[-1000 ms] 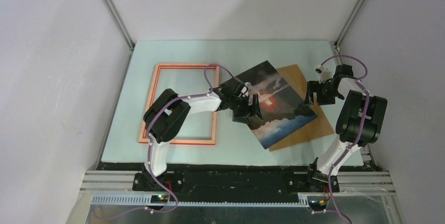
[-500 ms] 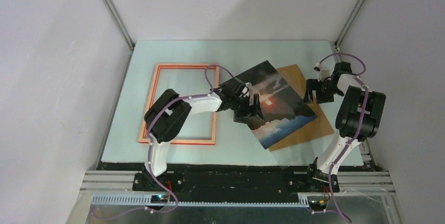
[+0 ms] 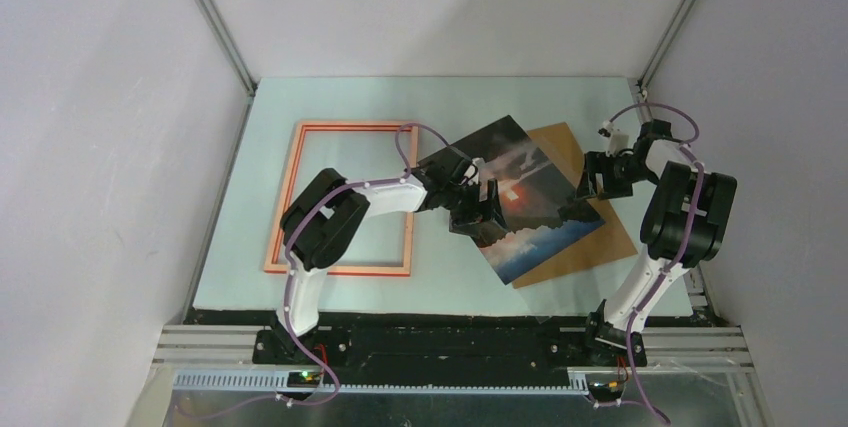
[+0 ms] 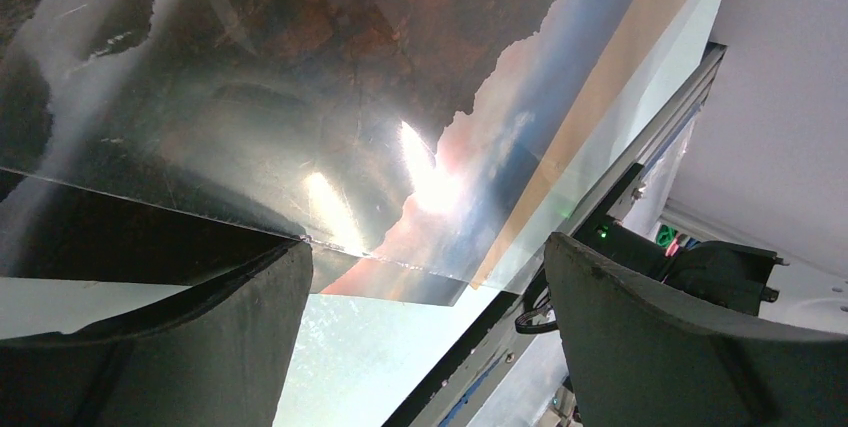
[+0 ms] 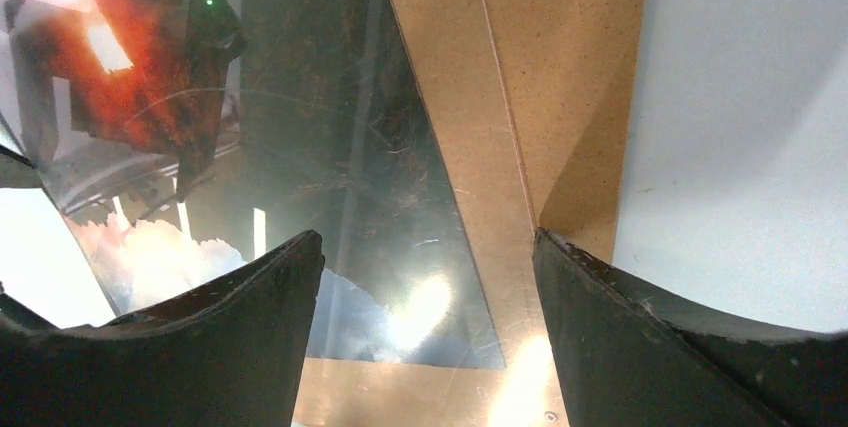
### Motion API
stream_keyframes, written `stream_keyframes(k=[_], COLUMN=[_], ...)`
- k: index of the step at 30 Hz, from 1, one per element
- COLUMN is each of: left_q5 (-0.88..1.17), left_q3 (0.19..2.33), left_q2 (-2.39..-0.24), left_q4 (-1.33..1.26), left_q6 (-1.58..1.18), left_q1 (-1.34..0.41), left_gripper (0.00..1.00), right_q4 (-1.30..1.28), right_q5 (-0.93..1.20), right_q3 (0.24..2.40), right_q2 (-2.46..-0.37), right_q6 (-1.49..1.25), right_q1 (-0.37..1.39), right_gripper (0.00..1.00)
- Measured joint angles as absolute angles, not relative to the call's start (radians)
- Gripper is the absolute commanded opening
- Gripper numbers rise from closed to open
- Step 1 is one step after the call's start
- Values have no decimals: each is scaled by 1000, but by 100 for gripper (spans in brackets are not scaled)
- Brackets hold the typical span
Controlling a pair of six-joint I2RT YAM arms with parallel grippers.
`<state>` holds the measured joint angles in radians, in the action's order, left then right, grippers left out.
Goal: Put the photo into the frame
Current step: Pick up the photo frame item at the center of the board.
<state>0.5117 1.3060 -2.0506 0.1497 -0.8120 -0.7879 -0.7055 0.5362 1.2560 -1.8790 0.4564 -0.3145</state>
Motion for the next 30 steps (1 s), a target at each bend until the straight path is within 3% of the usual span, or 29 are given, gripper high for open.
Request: stream_keyframes(k=[30], left_q5=[536], left_q3=[1335], left_q2=[-2060], left_q4=[212], left_q6=[-726], left_q1=[-745], left_gripper=[93], right_q4=[-1003], right_q5=[860], right_q3=[1269], right_q2=[-1853], right_q6=[608], right_q1=[-496], right_gripper=[64])
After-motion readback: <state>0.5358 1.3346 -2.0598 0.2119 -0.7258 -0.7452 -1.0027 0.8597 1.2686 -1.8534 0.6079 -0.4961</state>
